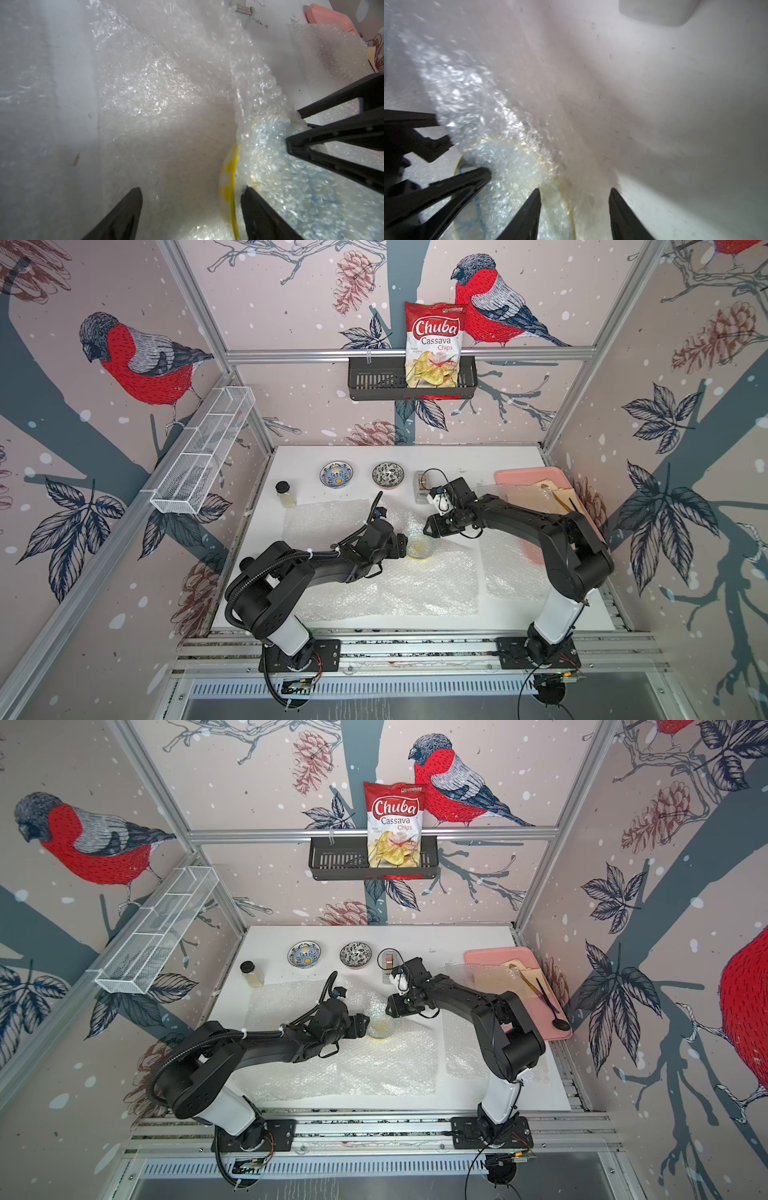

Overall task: Wrap bowls in bubble wrap
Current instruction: Wrap the bowl in bubble wrap.

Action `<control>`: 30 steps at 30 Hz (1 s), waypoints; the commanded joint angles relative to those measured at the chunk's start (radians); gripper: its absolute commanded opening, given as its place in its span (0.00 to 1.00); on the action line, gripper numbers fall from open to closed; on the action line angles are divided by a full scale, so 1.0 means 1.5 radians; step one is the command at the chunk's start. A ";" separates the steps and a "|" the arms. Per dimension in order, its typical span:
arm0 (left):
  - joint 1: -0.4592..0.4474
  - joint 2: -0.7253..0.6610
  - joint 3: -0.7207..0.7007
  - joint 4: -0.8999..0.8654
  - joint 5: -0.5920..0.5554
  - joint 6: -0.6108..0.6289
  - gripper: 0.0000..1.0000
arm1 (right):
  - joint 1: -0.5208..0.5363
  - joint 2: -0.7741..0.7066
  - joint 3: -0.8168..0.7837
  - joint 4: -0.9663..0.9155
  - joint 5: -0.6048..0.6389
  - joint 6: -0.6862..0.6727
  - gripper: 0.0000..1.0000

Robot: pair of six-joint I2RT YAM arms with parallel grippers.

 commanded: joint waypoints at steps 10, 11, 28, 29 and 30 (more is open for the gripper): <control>0.003 -0.095 0.005 -0.046 -0.067 -0.008 0.82 | 0.050 0.049 0.019 -0.014 0.156 -0.011 0.47; 0.006 -0.101 0.008 -0.050 -0.067 -0.009 0.82 | 0.050 0.044 0.014 -0.008 0.151 -0.012 0.46; 0.095 -0.119 0.031 -0.057 -0.015 -0.008 0.83 | 0.001 -0.061 -0.067 0.056 0.105 -0.003 0.09; 0.097 -0.109 0.039 -0.059 -0.009 -0.006 0.83 | -0.004 -0.062 -0.070 0.055 0.101 -0.002 0.09; 0.101 -0.099 0.050 -0.064 -0.004 -0.005 0.84 | -0.006 -0.063 -0.072 0.055 0.098 -0.003 0.09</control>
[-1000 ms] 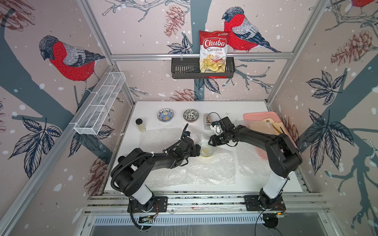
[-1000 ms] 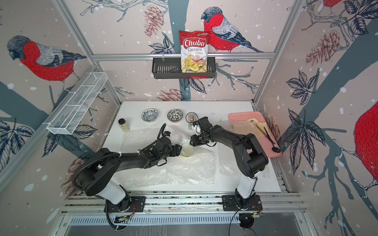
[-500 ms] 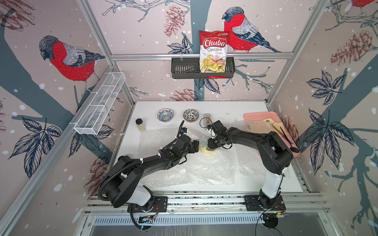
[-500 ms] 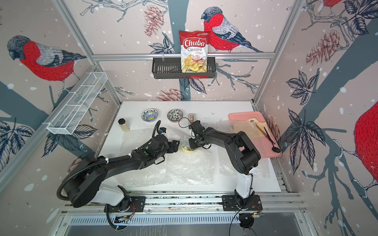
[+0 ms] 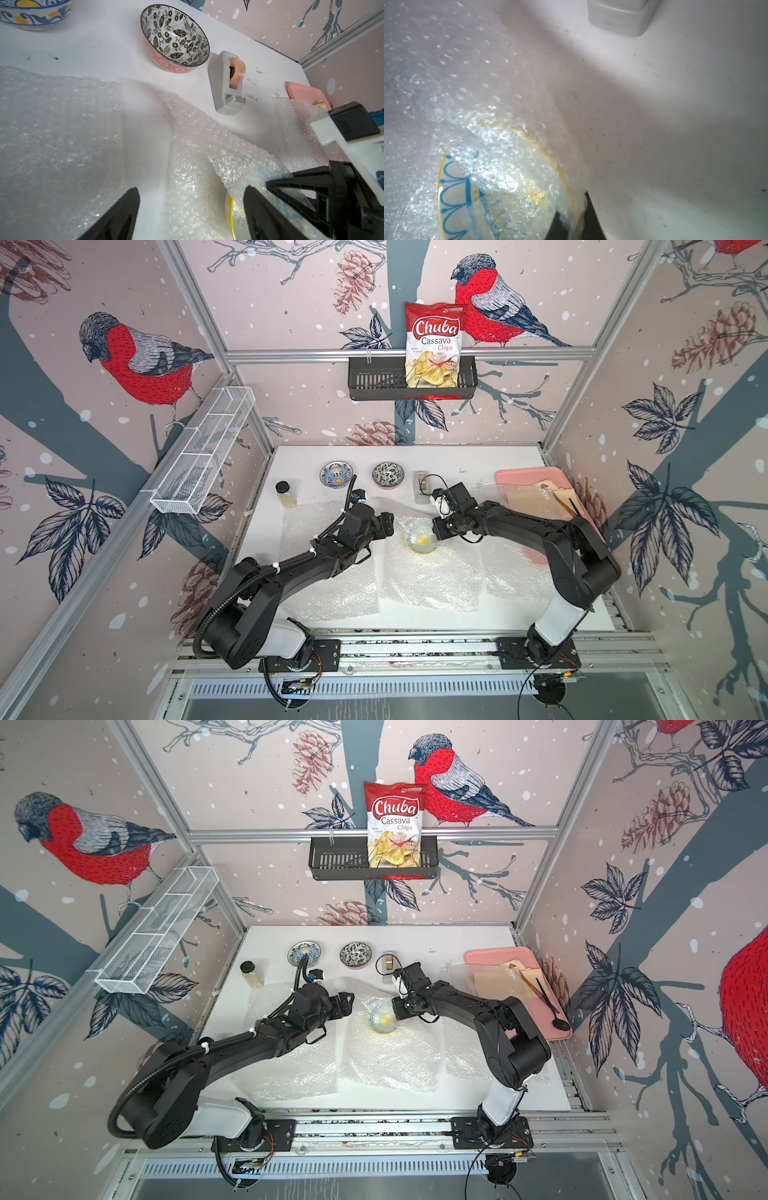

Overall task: Wrap bowls in bubble wrap
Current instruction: Wrap the bowl in bubble wrap.

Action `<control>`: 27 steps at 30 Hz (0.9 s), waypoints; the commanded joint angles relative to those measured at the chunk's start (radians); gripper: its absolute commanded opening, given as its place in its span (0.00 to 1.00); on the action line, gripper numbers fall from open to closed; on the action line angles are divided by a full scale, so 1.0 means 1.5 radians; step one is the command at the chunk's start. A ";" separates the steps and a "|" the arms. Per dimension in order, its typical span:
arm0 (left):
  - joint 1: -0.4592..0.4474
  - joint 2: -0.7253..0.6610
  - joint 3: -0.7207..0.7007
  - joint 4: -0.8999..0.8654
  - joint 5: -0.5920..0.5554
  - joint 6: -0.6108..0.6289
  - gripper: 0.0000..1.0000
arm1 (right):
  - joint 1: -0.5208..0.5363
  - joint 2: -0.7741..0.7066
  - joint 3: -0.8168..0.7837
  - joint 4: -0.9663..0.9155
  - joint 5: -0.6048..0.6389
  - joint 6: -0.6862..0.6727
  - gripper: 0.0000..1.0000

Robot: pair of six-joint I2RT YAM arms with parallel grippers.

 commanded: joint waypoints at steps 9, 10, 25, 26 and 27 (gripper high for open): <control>0.038 0.129 0.131 -0.017 0.063 -0.012 0.84 | -0.013 -0.008 -0.011 0.006 -0.007 -0.006 0.09; 0.039 0.143 0.143 -0.018 0.072 -0.012 0.84 | -0.013 -0.008 -0.011 0.006 -0.006 -0.005 0.09; 0.048 0.279 0.268 -0.018 0.073 0.015 0.34 | -0.011 -0.038 -0.033 0.021 0.003 0.004 0.09; 0.047 0.283 0.272 -0.021 0.074 0.017 0.24 | -0.011 -0.039 -0.034 0.022 0.001 0.005 0.09; 0.048 0.284 0.274 -0.022 0.074 0.021 0.17 | -0.011 -0.040 -0.035 0.023 -0.001 0.006 0.09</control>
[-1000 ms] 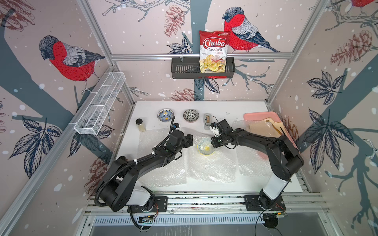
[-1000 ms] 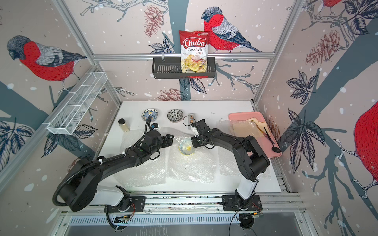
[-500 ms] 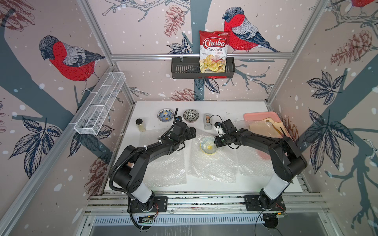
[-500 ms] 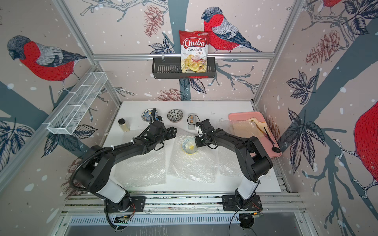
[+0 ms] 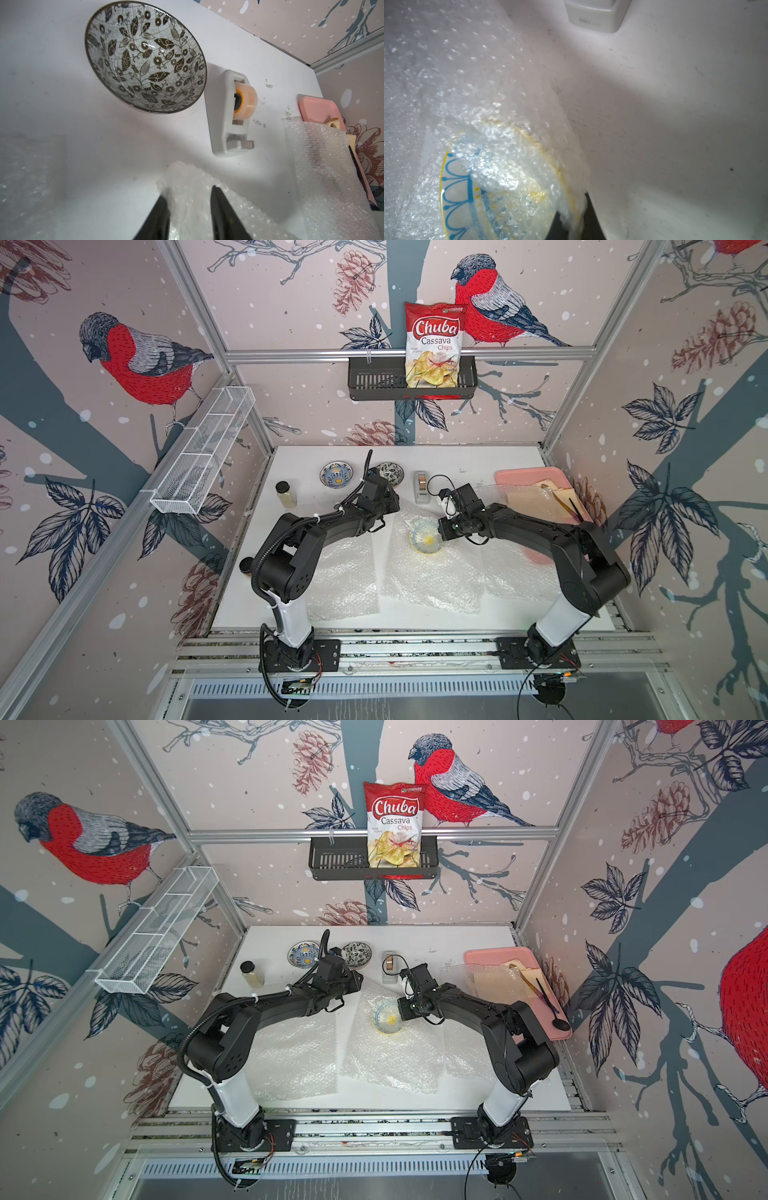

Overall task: Wrap bowls in bubble wrap
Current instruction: Wrap the bowl in bubble wrap.

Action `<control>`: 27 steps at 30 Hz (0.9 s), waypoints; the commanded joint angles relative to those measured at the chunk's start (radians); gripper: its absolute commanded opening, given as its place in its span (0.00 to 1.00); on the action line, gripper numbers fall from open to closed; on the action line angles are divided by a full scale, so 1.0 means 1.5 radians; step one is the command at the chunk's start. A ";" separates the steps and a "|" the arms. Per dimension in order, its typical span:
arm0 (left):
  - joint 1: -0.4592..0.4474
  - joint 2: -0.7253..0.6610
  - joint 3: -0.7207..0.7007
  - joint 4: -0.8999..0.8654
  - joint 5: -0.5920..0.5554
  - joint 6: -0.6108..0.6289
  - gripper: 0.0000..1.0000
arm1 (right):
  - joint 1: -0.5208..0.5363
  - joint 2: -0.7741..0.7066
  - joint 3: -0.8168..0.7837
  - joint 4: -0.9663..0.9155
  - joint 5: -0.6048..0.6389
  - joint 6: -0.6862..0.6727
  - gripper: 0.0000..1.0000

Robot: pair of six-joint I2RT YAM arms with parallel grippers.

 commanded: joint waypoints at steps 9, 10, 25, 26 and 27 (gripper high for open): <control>0.002 -0.057 -0.007 -0.036 -0.013 0.044 0.00 | -0.016 -0.001 -0.008 0.029 0.000 0.028 0.06; 0.001 -0.066 -0.012 -0.041 -0.002 0.044 0.00 | -0.018 0.000 -0.008 0.031 0.006 0.034 0.06; -0.103 -0.186 -0.119 0.024 0.278 -0.099 0.00 | -0.024 0.036 -0.004 0.086 -0.023 0.083 0.06; -0.112 -0.182 -0.128 0.051 0.289 -0.114 0.00 | -0.024 0.035 -0.004 0.088 -0.027 0.084 0.06; -0.123 -0.174 -0.137 0.077 0.295 -0.127 0.00 | -0.025 0.034 -0.006 0.091 -0.032 0.084 0.06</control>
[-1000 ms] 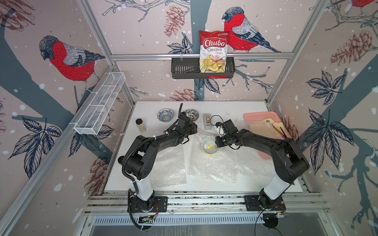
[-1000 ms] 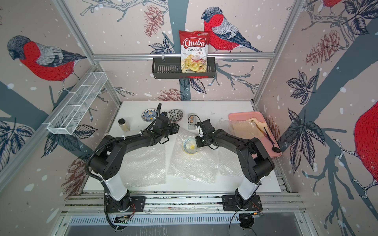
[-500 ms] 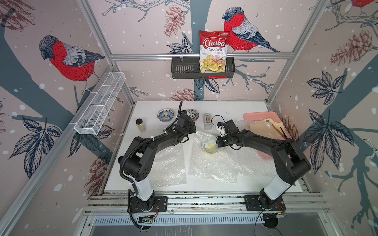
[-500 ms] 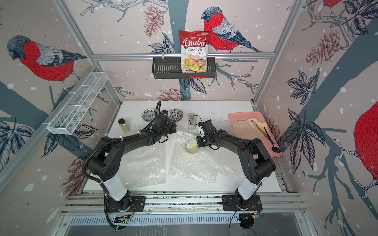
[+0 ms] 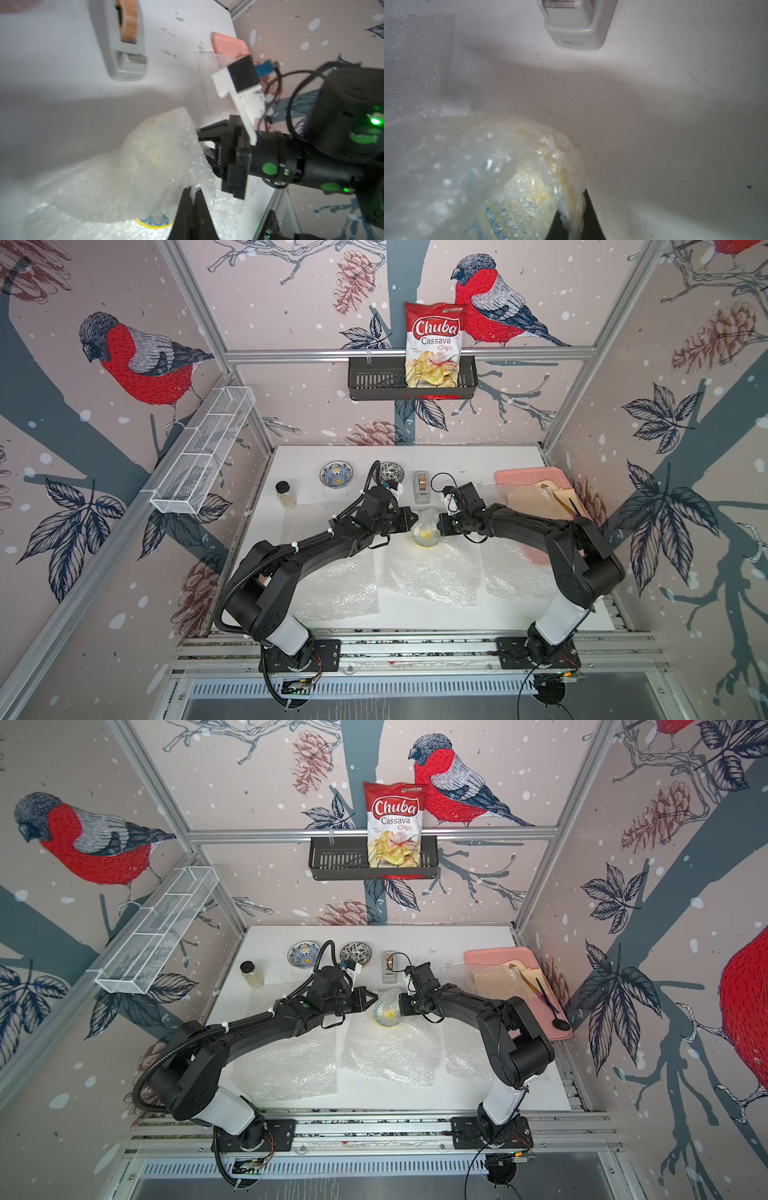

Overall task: Wrap bowls in bubble wrap
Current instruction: Wrap the bowl in bubble wrap.

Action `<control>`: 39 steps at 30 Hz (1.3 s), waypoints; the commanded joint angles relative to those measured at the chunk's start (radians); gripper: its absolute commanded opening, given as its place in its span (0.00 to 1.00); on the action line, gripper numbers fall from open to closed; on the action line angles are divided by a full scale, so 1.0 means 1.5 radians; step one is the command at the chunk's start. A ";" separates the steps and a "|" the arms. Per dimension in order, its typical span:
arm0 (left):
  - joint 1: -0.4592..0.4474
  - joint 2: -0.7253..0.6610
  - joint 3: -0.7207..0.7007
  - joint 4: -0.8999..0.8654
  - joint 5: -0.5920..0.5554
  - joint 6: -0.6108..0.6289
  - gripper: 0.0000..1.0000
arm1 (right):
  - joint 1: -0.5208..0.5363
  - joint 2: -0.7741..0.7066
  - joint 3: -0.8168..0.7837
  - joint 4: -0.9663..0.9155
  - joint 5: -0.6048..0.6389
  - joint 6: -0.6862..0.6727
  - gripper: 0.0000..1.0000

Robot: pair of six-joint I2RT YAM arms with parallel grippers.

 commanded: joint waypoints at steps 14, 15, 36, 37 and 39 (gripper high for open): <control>-0.042 0.186 0.026 0.072 0.015 -0.039 0.00 | -0.005 -0.023 -0.013 0.014 -0.045 0.003 0.07; -0.041 0.192 0.030 0.056 0.004 -0.032 0.00 | -0.005 -0.024 -0.014 0.012 -0.048 0.002 0.08; -0.043 0.217 0.077 -0.007 -0.034 0.009 0.00 | -0.058 -0.048 0.018 -0.018 -0.198 -0.031 0.71; -0.042 0.217 0.076 -0.007 -0.034 0.009 0.00 | -0.053 -0.036 0.024 -0.018 -0.191 -0.033 0.71; -0.041 0.217 0.077 -0.007 -0.034 0.009 0.00 | -0.046 -0.009 0.038 -0.014 -0.177 -0.031 0.71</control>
